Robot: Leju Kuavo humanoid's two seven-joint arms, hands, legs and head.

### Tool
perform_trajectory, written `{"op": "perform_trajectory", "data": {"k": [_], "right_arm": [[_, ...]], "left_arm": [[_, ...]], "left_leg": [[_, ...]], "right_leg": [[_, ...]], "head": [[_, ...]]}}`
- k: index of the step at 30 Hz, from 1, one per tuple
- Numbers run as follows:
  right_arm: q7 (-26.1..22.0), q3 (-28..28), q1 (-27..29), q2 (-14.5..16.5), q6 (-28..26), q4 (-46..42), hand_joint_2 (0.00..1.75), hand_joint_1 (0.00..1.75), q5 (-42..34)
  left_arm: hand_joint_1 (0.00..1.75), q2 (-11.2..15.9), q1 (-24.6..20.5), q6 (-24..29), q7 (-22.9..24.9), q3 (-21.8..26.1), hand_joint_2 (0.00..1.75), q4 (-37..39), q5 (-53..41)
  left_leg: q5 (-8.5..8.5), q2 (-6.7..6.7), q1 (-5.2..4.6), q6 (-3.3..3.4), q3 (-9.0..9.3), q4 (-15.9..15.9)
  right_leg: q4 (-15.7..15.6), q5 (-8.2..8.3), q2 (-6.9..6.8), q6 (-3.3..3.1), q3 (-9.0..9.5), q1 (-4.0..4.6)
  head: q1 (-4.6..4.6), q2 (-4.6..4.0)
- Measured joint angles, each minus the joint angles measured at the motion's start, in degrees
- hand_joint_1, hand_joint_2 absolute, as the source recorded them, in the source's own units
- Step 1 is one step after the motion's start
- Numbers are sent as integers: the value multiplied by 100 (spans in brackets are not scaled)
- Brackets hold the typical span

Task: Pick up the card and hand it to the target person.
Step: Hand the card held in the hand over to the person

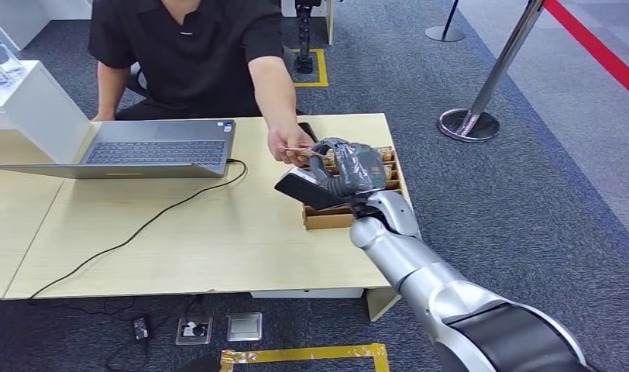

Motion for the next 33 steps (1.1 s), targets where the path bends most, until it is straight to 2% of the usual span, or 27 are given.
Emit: {"op": "perform_trajectory", "data": {"k": [1, 2, 3, 5, 8, 11, 14, 16, 22, 26, 29, 33], "right_arm": [[-3, -16, 0, 9, 0, 15, 175, 87, 30], [-10, -36, 2, 15, -1, 22, 131, 44, 74], [-33, -65, 5, 19, -1, 26, 87, 0, 114], [-131, -160, 16, 27, -3, 25, 0, 0, 154], [-453, -375, 79, 53, -7, -58, 0, 0, 45], [-981, -704, 260, 120, -15, -371, 0, 0, -66], [-1463, -1070, 570, 203, -22, -935, 0, 0, -228], [-1618, -1257, 807, 240, -27, -1420, 0, 0, -343], [-1685, -1787, 1751, 238, -36, -3467, 0, 0, -631], [-1684, -2424, 2306, 96, -40, -4507, 0, 0, -833], [-1684, -3056, 2573, 0, -40, -4801, 0, 0, -966], [-1679, -4180, 2790, -264, -39, -4506, 0, 0, -1077]], "left_arm": [[0, 0, -6, 7, 6, -16, 44, 0, 0], [0, 0, -6, 0, 10, -25, 0, 1, 9], [0, 0, -5, -17, 14, -28, 0, 2, 21], [0, 0, -1, -74, 17, -29, 0, 6, 50], [0, 1, 1, -143, -21, -29, 0, 13, 93], [0, 0, 24, -184, -86, -29, 0, 17, 132], [0, -3, 69, -197, -181, -27, 0, 17, 147], [0, -4, 101, -201, -225, -25, 0, 19, 149], [0, -7, 198, -128, -341, 45, 0, 23, 236], [0, -5, 289, -53, -435, 160, 0, 24, 320], [0, -4, 342, -25, -457, 239, 0, 24, 335], [0, -4, 433, -24, -455, 321, 0, 24, 335]], "left_leg": [[0, 0, 0, 0, -1, 0], [0, 0, 0, 0, -2, 0], [0, 0, 0, -1, -3, 0], [0, 1, 0, 0, -5, 0], [0, 1, 0, 0, -8, 0], [0, 1, 0, 0, -8, 0], [0, 0, 0, 0, -8, 0], [0, 1, 0, 0, -8, 0], [-1, 0, 0, 1, -14, 1], [-6, 0, -1, 1, -15, 2], [-8, 1, -1, 0, -14, 2], [-8, -1, -1, 1, -12, 3]], "right_leg": [[0, 0, 0, 0, -1, 0], [0, 0, 0, 0, -2, 0], [0, 0, 1, 0, -3, 0], [0, 0, 1, 0, -6, 0], [-1, 0, 1, 0, -7, 0], [-2, 0, 2, 0, -8, 0], [-2, 0, 0, 0, -9, 0], [-1, 0, 1, 0, -11, 0], [-4, -1, 0, 1, -17, 0], [-7, -2, 0, 2, -17, -1], [-10, -2, 1, 2, -16, -1], [-13, -2, -3, 2, -13, -1]], "head": [[0, 0], [1, 0], [3, 0], [10, 0], [15, 0], [16, 0], [10, 0], [7, 0], [1, 0], [12, 0], [14, 0], [5, 0]]}}
